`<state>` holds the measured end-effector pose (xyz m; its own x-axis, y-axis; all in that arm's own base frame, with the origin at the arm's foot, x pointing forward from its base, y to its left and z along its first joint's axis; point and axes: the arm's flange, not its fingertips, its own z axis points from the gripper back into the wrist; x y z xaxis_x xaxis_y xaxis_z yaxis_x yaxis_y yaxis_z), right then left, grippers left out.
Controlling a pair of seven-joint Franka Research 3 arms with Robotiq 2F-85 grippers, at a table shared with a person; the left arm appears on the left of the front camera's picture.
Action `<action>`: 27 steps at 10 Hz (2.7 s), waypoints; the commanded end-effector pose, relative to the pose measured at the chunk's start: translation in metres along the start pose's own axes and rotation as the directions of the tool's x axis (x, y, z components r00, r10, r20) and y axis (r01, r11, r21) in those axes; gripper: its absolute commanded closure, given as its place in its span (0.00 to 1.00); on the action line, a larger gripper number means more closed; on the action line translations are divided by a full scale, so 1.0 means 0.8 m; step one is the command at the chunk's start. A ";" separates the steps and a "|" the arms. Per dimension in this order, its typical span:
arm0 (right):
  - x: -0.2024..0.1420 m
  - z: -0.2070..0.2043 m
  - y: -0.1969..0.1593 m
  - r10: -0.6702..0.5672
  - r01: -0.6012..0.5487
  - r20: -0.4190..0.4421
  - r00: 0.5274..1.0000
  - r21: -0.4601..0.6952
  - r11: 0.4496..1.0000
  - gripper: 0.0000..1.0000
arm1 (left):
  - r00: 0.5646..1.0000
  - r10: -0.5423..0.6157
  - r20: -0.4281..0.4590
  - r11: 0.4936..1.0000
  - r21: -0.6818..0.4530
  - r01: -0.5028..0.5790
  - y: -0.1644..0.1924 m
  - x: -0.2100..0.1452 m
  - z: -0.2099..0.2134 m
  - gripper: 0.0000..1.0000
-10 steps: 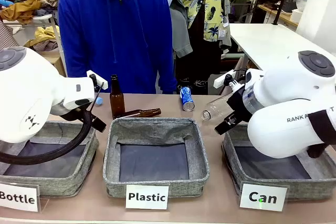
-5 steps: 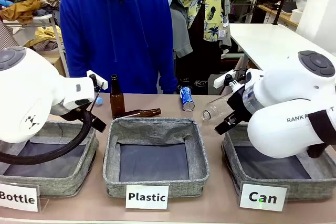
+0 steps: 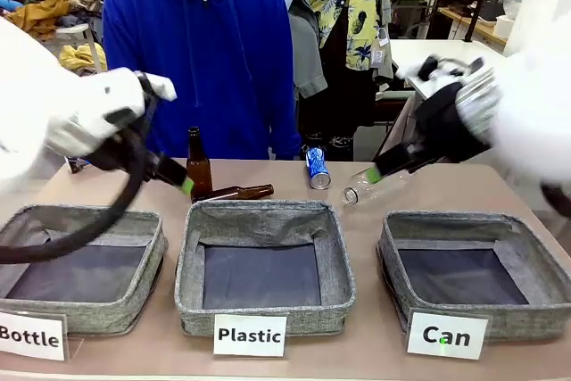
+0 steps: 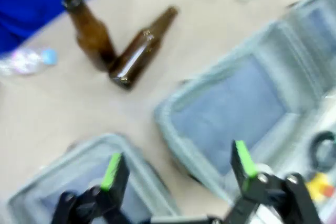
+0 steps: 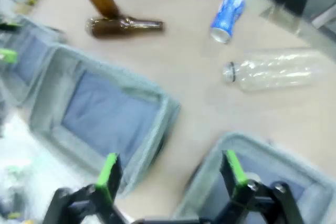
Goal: Sort the can waste into the basket.
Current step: Pick up the can waste from the table and place it in the right Fabric basket.
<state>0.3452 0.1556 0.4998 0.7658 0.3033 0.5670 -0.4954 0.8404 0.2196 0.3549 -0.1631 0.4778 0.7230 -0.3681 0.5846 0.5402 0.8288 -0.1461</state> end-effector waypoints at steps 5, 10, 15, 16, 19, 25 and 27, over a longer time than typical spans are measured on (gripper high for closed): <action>-0.142 0.124 -0.205 -0.564 0.482 0.157 0.810 0.369 0.795 0.00 | 0.800 0.514 0.310 0.855 -0.264 -0.447 0.193 -0.192 0.179 0.00; -0.242 0.133 -0.297 -0.808 0.708 0.287 0.516 0.388 0.590 0.00 | 0.455 0.774 0.440 0.619 -0.377 -0.689 0.251 -0.358 0.179 0.00; -0.188 0.173 -0.348 -0.795 0.698 0.210 0.569 0.388 0.602 0.00 | 0.469 0.784 0.406 0.612 -0.380 -0.694 0.376 -0.312 0.276 0.00; -0.151 0.174 -0.324 -0.728 0.651 0.222 0.649 0.332 0.682 0.00 | 0.469 0.784 0.406 0.612 -0.380 -0.694 0.376 -0.312 0.276 0.00; 0.020 0.139 -0.249 -0.521 0.513 0.187 0.833 0.092 0.853 0.00 | 0.469 0.784 0.406 0.612 -0.380 -0.694 0.376 -0.312 0.276 0.00; 0.140 -0.057 -0.067 -0.104 0.097 -0.029 0.994 -0.183 0.978 0.00 | 0.469 0.784 0.406 0.612 -0.380 -0.694 0.376 -0.312 0.276 0.00; 0.145 -0.036 -0.093 -0.223 0.223 0.009 0.975 -0.099 0.970 0.00 | 0.469 0.784 0.406 0.612 -0.380 -0.694 0.376 -0.312 0.276 0.00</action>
<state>0.4828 0.1587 0.5147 0.8485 0.1692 0.5014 -0.3070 0.9292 0.2059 0.2395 0.2683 0.4647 0.5917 0.6576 0.4663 -0.0301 0.5961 -0.8023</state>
